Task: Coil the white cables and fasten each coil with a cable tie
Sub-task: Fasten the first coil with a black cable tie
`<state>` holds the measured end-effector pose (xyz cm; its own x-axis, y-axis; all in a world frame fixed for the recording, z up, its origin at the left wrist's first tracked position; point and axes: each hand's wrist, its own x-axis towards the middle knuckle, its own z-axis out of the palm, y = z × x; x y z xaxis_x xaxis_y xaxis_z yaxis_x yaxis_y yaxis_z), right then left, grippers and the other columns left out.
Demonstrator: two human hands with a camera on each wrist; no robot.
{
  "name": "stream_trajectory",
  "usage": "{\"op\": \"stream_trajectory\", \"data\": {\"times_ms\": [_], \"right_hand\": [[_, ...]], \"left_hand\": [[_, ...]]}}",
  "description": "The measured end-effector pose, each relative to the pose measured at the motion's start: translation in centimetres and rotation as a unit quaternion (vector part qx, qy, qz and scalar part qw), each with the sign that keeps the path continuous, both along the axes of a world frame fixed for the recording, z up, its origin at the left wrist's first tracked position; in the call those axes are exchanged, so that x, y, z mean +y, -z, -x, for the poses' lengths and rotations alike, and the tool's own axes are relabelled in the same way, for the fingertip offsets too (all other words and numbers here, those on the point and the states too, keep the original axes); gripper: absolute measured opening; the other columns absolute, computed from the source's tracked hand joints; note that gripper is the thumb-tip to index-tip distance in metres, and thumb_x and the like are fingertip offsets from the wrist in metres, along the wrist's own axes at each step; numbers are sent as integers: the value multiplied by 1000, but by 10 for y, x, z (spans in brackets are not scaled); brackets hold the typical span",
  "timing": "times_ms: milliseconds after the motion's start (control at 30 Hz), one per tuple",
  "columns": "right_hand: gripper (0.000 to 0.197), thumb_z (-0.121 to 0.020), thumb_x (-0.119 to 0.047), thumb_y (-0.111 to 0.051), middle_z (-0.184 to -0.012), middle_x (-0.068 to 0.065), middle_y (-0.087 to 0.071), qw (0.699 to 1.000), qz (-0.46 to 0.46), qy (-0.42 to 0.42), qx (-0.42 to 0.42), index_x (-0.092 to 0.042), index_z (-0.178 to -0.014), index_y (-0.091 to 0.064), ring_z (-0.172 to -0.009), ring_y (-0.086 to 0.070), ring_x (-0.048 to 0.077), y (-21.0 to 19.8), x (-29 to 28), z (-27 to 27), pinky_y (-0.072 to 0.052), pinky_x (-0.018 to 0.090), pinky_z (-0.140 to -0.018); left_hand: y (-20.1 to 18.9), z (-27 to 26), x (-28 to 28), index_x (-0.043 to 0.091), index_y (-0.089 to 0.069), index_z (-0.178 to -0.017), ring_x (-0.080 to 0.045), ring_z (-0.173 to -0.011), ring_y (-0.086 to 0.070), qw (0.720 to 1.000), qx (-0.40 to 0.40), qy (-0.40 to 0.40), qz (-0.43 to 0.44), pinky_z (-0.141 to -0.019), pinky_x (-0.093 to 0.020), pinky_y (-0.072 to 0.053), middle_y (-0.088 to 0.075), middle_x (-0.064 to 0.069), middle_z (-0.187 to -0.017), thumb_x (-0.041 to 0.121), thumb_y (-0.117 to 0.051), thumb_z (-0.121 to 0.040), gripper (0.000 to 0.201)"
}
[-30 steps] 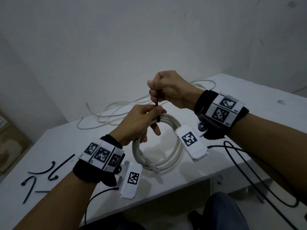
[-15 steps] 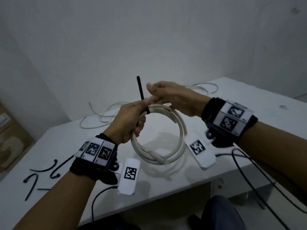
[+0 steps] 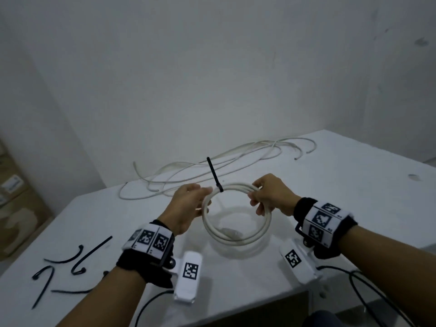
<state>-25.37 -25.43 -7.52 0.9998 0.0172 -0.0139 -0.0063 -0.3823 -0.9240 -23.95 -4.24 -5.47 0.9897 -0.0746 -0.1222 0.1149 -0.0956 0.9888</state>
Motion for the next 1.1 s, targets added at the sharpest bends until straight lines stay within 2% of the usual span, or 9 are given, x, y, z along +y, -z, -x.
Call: {"op": "stream_trajectory", "data": {"times_ms": [133,267,367,500,633,733,833,933,1100], "right_hand": [[6,-89,-5,-57,-73,16,-65,998,27,21,43,0,-85,-57,-43,-59,23,6,9,-18,-50,28,-44],[12,-88,-4,-54,-83,21,-70,991,112,54,50,6,-93,-60,-52,-60,26,10,13,-41,-52,33,-50],[28,-89,-14,-55,-108,20,-64,969,244,34,31,3,-111,-54,-86,-60,29,16,11,-47,-47,35,-67],[43,-89,-29,-59,-120,14,-55,954,300,4,9,-8,-124,-44,-96,-51,24,17,0,-38,-37,27,-73],[47,-90,-36,-58,-130,11,-52,908,409,-82,40,-10,-127,-47,-115,-50,26,15,-4,-22,-38,28,-84],[61,-90,-42,-56,-143,12,-41,872,463,-140,75,-9,-137,-35,-124,-46,27,17,-4,-11,-39,31,-95],[84,-85,-45,-63,-156,10,-19,852,487,-163,100,-7,-146,-20,-131,-41,27,16,-5,-4,-37,32,-103],[96,-83,-43,-67,-160,8,-6,835,512,-171,110,-6,-150,-9,-134,-38,27,12,-3,-1,-36,32,-105],[87,-81,-43,-68,-154,13,-23,825,531,-164,98,-2,-145,-26,-124,-48,29,10,3,1,-42,33,-98]], "left_hand": [[16,-12,4,7,-49,-117,-24,-84,-61,1000,15,-17,-3,-68,-30,-49,-62,-15,-101,5,-68,-85,37],[23,-17,3,14,-58,-99,-24,-104,-57,995,-20,-7,-94,-81,-28,-45,-58,-12,-114,-3,-65,-82,25],[27,-6,-1,18,-64,-88,-13,-89,-61,960,-98,51,-258,-67,-16,-46,-65,2,-97,-2,-62,-81,21],[38,10,2,22,-70,-94,-7,-93,-62,897,-168,150,-381,-72,-6,-43,-68,7,-97,16,-69,-82,13],[44,15,8,21,-74,-108,-1,-101,-61,874,-213,165,-404,-78,2,-39,-70,9,-107,21,-70,-84,24],[45,18,4,20,-74,-109,-2,-102,-64,854,-220,213,-420,-89,-7,-44,-72,6,-111,19,-66,-87,23],[46,19,-1,17,-68,-121,-7,-112,-61,800,-240,280,-473,-97,-18,-44,-67,3,-123,17,-62,-90,31],[48,19,-8,16,-57,-133,-20,-113,-57,721,-255,331,-553,-90,-21,-41,-56,-2,-127,21,-54,-95,39],[49,22,-23,15,-44,-138,-28,-112,-49,618,-255,360,-652,-88,-36,-43,-44,-8,-128,26,-42,-99,40]]}}
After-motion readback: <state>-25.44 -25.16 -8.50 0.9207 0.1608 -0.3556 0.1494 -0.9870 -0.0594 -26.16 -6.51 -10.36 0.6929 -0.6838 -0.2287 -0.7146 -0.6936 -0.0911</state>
